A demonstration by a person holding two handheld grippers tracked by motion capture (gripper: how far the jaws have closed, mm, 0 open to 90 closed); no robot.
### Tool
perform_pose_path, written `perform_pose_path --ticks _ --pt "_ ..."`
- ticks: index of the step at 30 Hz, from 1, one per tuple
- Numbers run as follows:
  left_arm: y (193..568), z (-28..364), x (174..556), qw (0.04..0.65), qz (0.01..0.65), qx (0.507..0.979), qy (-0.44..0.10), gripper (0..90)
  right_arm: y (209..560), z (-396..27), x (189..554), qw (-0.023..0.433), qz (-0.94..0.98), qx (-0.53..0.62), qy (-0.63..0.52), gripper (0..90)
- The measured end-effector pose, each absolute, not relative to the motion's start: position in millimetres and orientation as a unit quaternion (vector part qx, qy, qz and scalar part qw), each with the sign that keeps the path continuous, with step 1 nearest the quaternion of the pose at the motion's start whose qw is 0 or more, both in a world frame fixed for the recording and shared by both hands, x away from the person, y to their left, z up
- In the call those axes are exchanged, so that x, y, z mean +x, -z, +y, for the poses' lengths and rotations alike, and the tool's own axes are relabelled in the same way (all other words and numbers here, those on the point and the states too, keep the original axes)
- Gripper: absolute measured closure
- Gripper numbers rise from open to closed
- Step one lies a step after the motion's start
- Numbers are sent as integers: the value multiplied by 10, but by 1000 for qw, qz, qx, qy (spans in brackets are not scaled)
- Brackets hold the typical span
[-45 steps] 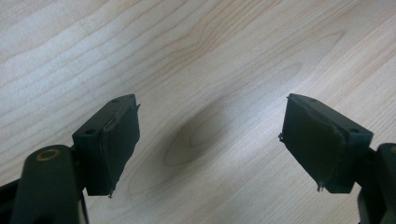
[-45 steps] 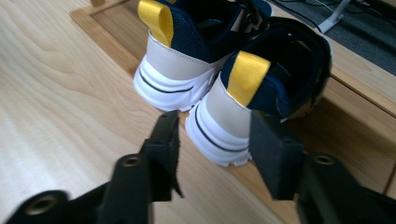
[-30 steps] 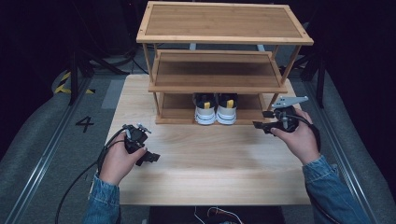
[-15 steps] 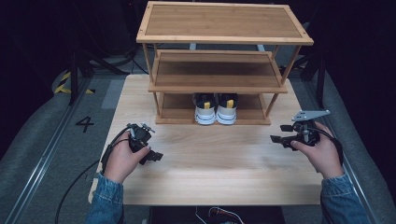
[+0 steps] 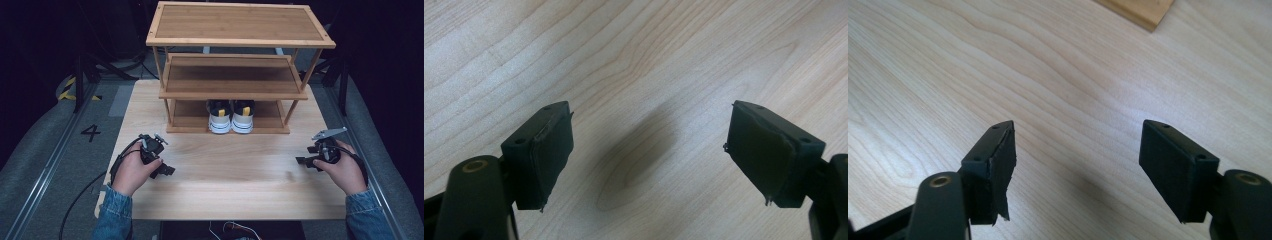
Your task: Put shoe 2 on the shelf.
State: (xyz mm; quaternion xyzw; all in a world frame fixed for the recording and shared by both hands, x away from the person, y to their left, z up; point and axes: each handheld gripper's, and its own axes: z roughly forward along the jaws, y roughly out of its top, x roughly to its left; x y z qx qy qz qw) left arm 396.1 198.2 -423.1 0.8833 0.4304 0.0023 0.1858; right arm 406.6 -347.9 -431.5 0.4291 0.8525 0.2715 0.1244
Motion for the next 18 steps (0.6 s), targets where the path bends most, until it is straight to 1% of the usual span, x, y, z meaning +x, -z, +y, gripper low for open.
perform_pose_path --ticks 4,9,12,14,18 --pt "4256 1978 3973 182 429 885 -6 188 4395 -3526 4075 121 851 432 -272 303" --pt "4284 1976 3982 177 433 884 -12 185 4441 -3594 4057 134 843 432 -291 302" --pt "4297 1977 3990 181 440 879 -19 177 4462 -3662 4055 144 829 441 -312 302" --pt "4307 1983 3998 182 445 876 -22 175 4474 -3721 4072 160 812 455 -328 301" --pt "4311 1993 4010 180 448 875 -33 177 4496 -3755 4086 171 804 463 -331 296"
